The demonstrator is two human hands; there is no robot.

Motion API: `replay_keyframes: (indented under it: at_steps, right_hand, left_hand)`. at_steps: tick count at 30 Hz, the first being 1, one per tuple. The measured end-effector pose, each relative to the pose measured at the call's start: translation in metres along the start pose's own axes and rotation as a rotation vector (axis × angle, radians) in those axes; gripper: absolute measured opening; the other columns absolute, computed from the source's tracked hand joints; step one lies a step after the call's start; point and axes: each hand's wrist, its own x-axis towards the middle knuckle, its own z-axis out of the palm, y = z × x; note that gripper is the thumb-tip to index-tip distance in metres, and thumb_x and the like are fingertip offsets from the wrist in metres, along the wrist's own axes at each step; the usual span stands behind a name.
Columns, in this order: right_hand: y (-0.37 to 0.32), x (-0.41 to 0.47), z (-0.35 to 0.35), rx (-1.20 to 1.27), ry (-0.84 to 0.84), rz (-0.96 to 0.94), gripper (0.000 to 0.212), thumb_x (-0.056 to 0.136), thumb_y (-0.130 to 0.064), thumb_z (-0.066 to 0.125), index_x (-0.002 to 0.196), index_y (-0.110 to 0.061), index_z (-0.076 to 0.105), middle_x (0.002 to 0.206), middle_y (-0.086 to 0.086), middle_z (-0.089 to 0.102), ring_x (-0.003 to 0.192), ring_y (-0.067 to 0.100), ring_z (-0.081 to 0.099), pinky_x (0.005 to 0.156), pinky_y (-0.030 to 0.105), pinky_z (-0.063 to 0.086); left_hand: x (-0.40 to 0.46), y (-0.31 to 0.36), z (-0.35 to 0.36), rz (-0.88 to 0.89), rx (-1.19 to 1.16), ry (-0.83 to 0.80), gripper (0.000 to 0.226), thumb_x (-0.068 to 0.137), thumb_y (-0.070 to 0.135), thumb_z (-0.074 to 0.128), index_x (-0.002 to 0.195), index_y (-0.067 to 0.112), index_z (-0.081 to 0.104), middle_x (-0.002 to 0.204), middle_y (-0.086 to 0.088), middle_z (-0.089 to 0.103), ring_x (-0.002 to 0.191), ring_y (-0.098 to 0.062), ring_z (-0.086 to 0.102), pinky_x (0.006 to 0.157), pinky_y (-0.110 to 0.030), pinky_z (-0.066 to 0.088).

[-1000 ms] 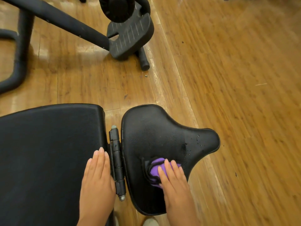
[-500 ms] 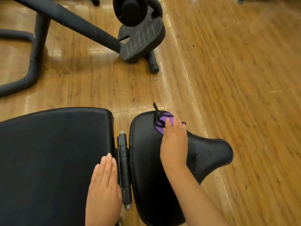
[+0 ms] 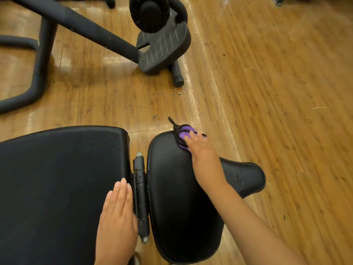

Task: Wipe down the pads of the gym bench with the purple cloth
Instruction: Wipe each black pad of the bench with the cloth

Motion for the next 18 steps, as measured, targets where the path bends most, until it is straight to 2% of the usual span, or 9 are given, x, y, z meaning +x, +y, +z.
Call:
replay_keyframes:
  at_steps: [2,4,5,7,9,10,13,15,18]
  right_hand:
    - [0.002,-0.033,0.002,-0.085,0.022,-0.07,0.061,0.071,0.018,0.063,0.128,-0.003,0.053,0.133,0.017,0.053,0.128,0.036,0.043,0.115,0.041,0.018]
    - [-0.001,-0.075,0.004,-0.131,0.036,-0.083,0.067,0.067,0.019,0.064,0.13,-0.002,0.05,0.135,0.016,0.051,0.13,0.035,0.041,0.116,0.039,0.012]
    - [-0.003,-0.094,0.005,-0.138,0.055,-0.101,0.061,0.074,0.015,0.058,0.131,-0.002,0.048,0.137,0.016,0.049,0.132,0.034,0.038,0.115,0.04,0.01]
    - [-0.002,-0.127,0.007,-0.147,0.075,-0.135,0.043,0.093,0.005,0.031,0.133,-0.003,0.046,0.139,0.015,0.047,0.135,0.031,0.033,0.114,0.041,0.014]
    - [0.001,-0.142,0.007,-0.137,0.045,-0.119,0.049,0.101,-0.008,0.007,0.133,-0.002,0.044,0.139,0.015,0.046,0.135,0.027,0.032,0.113,0.043,0.017]
    - [0.003,-0.144,0.006,-0.124,0.051,-0.102,0.051,0.102,-0.011,0.005,0.132,0.0,0.045,0.138,0.016,0.047,0.134,0.026,0.032,0.113,0.043,0.018]
    - [0.01,-0.139,-0.001,-0.1,0.138,-0.024,0.048,0.103,-0.011,0.011,0.13,0.004,0.048,0.138,0.018,0.047,0.133,0.027,0.034,0.114,0.042,0.02]
    - [0.014,-0.134,-0.006,-0.103,0.219,0.064,0.045,0.1,-0.006,0.016,0.131,0.004,0.047,0.139,0.018,0.045,0.135,0.027,0.032,0.115,0.04,0.019]
    - [0.022,-0.119,-0.012,-0.128,0.295,0.21,0.045,0.091,0.0,0.028,0.132,0.002,0.048,0.14,0.016,0.045,0.137,0.024,0.027,0.115,0.037,0.015]
  left_hand:
    - [-0.001,0.0,0.001,0.0,0.012,0.001,0.051,0.093,0.02,0.016,0.133,-0.005,0.036,0.142,-0.02,0.036,0.144,-0.013,-0.004,0.115,-0.034,0.006]
    - [-0.002,0.002,-0.001,-0.006,0.023,-0.007,0.052,0.096,0.022,0.01,0.133,-0.005,0.036,0.142,-0.021,0.036,0.144,-0.021,0.006,0.115,-0.036,0.008]
    - [-0.001,0.004,-0.004,-0.013,0.032,-0.004,0.052,0.096,0.022,0.012,0.132,-0.006,0.037,0.141,-0.023,0.039,0.141,-0.025,0.017,0.114,-0.037,0.009]
    - [0.004,0.015,-0.015,-0.028,0.028,0.033,0.053,0.088,0.02,0.025,0.13,-0.006,0.044,0.137,-0.023,0.047,0.13,-0.029,0.039,0.112,-0.037,0.013]
    - [0.01,0.04,-0.026,0.035,-0.045,0.071,0.053,0.084,0.019,0.034,0.13,-0.003,0.048,0.135,-0.02,0.051,0.125,-0.03,0.046,0.11,-0.038,0.019]
    - [0.015,0.056,-0.03,0.082,-0.083,0.077,0.052,0.084,0.017,0.038,0.131,-0.001,0.048,0.136,-0.018,0.05,0.126,-0.029,0.047,0.108,-0.039,0.022]
    - [0.032,0.106,-0.028,0.13,-0.124,0.056,0.052,0.084,0.012,0.046,0.135,0.002,0.045,0.142,-0.016,0.044,0.13,-0.026,0.044,0.108,-0.038,0.022]
    - [0.046,0.126,-0.017,0.113,-0.117,0.065,0.049,0.088,0.014,0.039,0.136,0.0,0.043,0.143,-0.018,0.042,0.133,-0.028,0.039,0.109,-0.041,0.018]
    - [0.061,0.129,0.0,0.061,-0.069,0.026,0.052,0.092,0.022,0.027,0.136,-0.001,0.041,0.143,-0.019,0.042,0.133,-0.03,0.038,0.113,-0.042,0.022]
